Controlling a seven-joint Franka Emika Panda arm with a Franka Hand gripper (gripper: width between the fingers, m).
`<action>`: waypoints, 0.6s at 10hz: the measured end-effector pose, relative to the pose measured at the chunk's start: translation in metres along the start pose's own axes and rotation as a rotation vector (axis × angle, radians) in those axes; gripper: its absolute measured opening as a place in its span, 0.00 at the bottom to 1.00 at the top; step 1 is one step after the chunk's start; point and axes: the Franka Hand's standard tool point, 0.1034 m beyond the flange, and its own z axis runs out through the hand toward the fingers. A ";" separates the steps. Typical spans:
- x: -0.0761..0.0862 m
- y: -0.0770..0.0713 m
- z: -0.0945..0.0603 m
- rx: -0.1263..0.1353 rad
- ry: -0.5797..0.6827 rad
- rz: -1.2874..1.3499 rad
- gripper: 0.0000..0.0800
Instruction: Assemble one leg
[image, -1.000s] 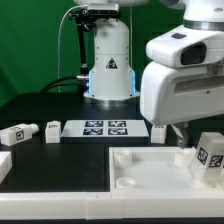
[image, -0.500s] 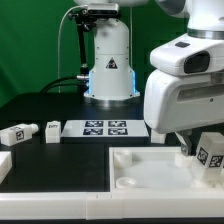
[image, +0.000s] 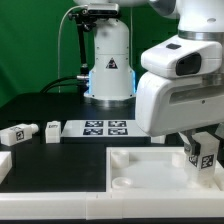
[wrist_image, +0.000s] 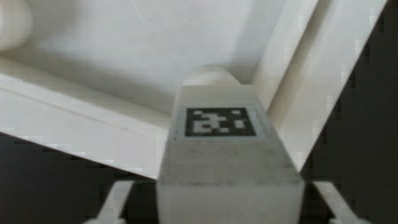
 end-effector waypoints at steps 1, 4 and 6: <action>0.000 0.000 0.000 0.000 0.000 0.030 0.36; 0.000 -0.001 0.000 0.006 0.001 0.148 0.36; 0.001 -0.001 0.001 0.023 0.020 0.398 0.36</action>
Offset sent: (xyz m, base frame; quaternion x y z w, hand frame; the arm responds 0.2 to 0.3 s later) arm 0.0000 0.0000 0.0000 0.0000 0.0000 0.1790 0.9838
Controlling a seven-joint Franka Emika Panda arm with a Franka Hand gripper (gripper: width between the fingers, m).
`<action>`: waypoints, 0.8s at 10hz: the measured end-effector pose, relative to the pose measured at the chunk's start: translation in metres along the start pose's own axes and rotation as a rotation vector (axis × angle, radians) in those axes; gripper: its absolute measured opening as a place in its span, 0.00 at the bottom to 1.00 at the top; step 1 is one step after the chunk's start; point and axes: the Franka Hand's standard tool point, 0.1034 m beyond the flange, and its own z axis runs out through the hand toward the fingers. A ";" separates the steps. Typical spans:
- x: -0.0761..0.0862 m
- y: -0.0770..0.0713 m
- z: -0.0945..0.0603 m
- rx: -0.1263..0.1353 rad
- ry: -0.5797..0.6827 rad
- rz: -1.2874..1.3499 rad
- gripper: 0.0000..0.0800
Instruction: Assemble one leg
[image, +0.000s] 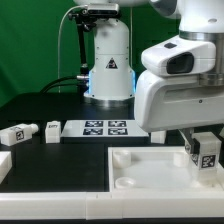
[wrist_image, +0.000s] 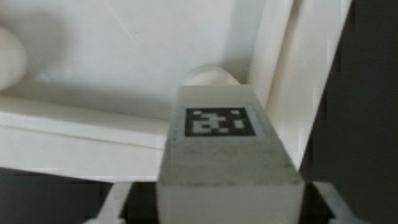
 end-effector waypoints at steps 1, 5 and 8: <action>-0.001 -0.001 0.000 0.001 0.009 0.110 0.36; -0.002 0.002 0.000 -0.005 0.011 0.524 0.36; -0.003 0.004 0.001 -0.014 0.011 0.841 0.36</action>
Offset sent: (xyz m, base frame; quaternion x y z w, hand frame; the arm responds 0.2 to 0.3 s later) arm -0.0036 0.0007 -0.0030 -0.0001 0.0047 0.2382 0.9712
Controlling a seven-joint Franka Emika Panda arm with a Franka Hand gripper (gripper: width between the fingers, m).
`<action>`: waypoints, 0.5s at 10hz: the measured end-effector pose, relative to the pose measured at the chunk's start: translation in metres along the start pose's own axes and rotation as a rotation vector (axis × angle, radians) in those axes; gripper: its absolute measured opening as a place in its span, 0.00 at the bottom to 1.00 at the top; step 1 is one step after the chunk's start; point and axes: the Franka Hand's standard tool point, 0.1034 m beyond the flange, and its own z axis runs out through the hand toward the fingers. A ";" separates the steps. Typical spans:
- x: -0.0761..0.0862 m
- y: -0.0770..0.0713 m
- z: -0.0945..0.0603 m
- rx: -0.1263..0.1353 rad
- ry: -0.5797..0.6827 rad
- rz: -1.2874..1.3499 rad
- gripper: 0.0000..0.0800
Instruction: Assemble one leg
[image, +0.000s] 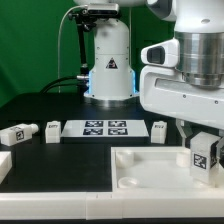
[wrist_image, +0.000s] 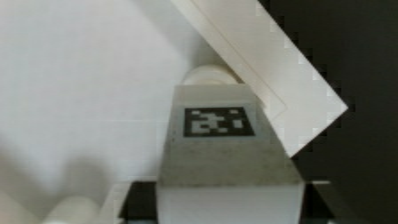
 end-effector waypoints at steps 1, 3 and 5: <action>0.000 0.001 0.000 -0.004 0.001 0.117 0.36; 0.000 0.002 0.000 -0.010 0.003 0.281 0.36; 0.000 0.002 0.000 -0.010 0.002 0.270 0.36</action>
Offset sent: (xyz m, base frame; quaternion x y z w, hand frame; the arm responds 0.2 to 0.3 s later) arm 0.0003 -0.0030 -0.0025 -0.0046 0.0063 0.1478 0.9890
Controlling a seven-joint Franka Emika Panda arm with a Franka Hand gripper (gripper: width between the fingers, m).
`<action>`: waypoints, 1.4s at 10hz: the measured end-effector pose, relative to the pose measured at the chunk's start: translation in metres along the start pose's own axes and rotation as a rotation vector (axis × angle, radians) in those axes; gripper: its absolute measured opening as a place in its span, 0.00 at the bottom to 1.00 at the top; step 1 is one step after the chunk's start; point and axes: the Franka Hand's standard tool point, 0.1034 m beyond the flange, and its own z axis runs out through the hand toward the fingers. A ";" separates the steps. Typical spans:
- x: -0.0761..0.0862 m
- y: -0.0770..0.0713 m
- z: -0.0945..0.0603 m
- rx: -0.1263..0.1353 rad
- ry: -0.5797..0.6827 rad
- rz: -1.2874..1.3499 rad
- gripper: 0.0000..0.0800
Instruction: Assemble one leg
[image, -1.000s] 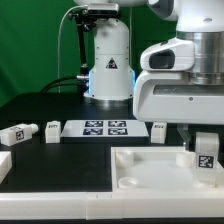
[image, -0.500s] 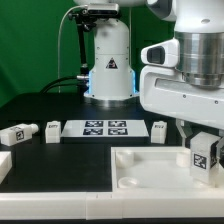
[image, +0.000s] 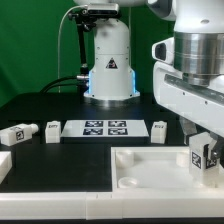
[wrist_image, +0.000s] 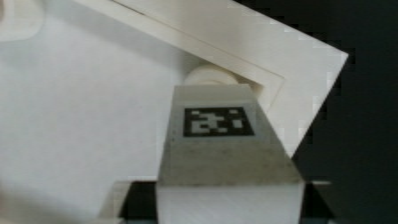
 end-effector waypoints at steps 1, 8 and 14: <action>-0.001 -0.001 0.001 0.002 -0.002 -0.001 0.36; -0.004 -0.001 0.002 0.001 -0.003 -0.602 0.81; -0.006 -0.002 0.002 0.001 -0.002 -1.240 0.81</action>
Offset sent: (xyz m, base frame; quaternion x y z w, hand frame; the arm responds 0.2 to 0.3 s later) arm -0.0004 0.0009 -0.0001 0.0070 -0.0111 -0.0399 0.9991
